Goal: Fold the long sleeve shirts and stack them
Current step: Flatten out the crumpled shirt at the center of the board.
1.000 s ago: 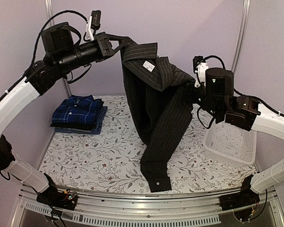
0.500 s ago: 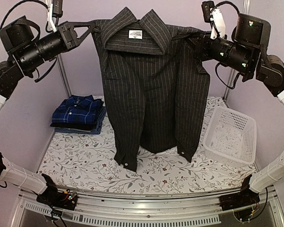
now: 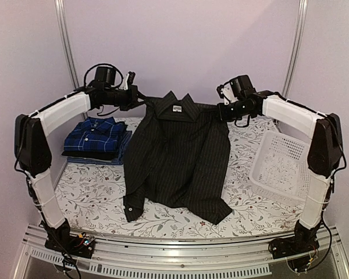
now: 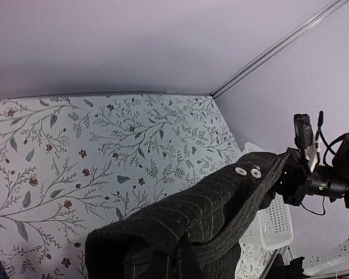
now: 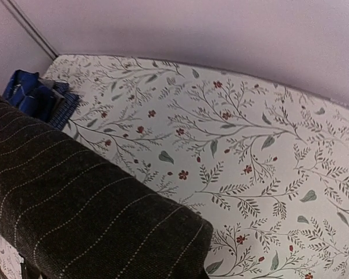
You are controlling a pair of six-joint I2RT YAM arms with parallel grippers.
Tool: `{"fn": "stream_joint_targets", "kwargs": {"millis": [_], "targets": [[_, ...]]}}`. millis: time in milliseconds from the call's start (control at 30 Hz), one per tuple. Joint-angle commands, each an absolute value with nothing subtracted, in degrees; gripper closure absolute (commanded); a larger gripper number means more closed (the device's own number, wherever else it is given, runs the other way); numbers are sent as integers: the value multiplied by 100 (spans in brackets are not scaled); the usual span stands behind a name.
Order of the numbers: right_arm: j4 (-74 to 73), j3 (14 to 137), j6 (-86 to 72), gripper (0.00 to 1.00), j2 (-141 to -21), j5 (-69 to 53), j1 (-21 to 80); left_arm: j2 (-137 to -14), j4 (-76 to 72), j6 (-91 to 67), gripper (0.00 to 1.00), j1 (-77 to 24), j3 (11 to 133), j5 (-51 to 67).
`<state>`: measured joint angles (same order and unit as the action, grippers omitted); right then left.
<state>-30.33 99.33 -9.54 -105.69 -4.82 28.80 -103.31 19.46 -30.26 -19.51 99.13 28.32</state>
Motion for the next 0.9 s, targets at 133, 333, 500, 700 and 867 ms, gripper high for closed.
{"fn": "stream_joint_targets", "kwargs": {"millis": [133, 333, 500, 700, 867], "targets": [[-3009, 9827, -1615, 100, -12191, -526, 2633, -11594, 1764, -3271, 85, -1865, 9795, 3149], [-2826, 9305, -1755, 96, -12255, -160, 2561, -11340, 2030, -2982, 44, -1898, 9363, 2612], [-2734, 9105, -1772, 93, -12156, -28, 2294, -10599, 2096, -3005, 40, -1918, 8285, 2010], [-2751, 9030, -1680, 81, -12219, 204, 2069, -9490, 1981, -3178, 40, -2026, 6604, 1497], [-2805, 9071, -1588, 59, -12162, 193, 2055, -9028, 1688, -3502, 41, -2155, 5502, 1326]]}}
